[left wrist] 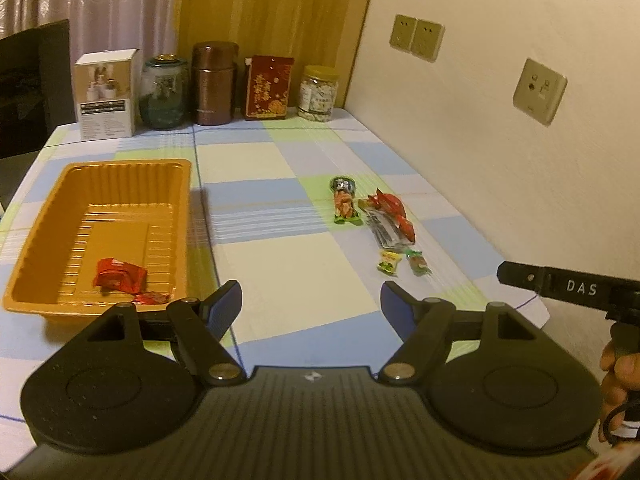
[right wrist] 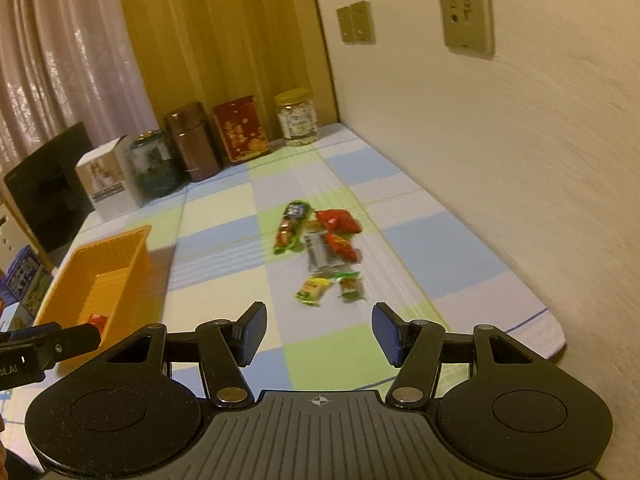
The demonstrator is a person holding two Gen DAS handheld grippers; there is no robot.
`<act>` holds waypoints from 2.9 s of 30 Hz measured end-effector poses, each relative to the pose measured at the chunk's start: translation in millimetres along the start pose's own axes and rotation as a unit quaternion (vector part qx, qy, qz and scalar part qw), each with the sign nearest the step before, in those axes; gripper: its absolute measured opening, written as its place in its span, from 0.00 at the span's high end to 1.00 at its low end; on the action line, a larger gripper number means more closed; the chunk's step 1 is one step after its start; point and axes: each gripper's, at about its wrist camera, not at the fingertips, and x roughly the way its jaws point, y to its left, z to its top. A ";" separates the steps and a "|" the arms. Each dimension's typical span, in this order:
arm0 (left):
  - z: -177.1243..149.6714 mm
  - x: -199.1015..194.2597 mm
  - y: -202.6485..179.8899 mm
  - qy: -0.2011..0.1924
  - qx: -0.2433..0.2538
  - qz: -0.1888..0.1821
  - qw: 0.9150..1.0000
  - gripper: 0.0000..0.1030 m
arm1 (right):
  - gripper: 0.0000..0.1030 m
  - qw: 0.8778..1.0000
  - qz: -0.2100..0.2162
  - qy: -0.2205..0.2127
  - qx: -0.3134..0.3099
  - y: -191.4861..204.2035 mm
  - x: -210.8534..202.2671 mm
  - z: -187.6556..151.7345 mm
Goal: Organize snacks
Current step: 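Move both open tools back toward the snack pile, then grasp the yellow candy with the left tool while the right tool grasps the green candy, then carry both candies over the orange tray and open both tools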
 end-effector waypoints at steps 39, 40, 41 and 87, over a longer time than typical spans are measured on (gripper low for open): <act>10.1 201.8 -34.3 0.071 0.081 -0.051 0.993 0.31 | 0.67 0.995 0.029 0.086 -0.034 -48.9 193.7 18.6; 10.0 203.4 -34.3 0.071 0.081 -0.052 0.993 0.31 | 0.68 0.995 0.028 0.089 -0.038 -48.0 197.2 18.5; 9.8 205.4 -34.4 0.072 0.082 -0.054 0.993 0.32 | 0.68 0.995 0.026 0.091 -0.043 -47.0 200.4 18.1; 13.7 110.3 -13.6 0.043 0.038 -0.022 0.998 0.83 | 0.80 0.999 0.041 0.019 -0.022 -9.2 85.6 31.4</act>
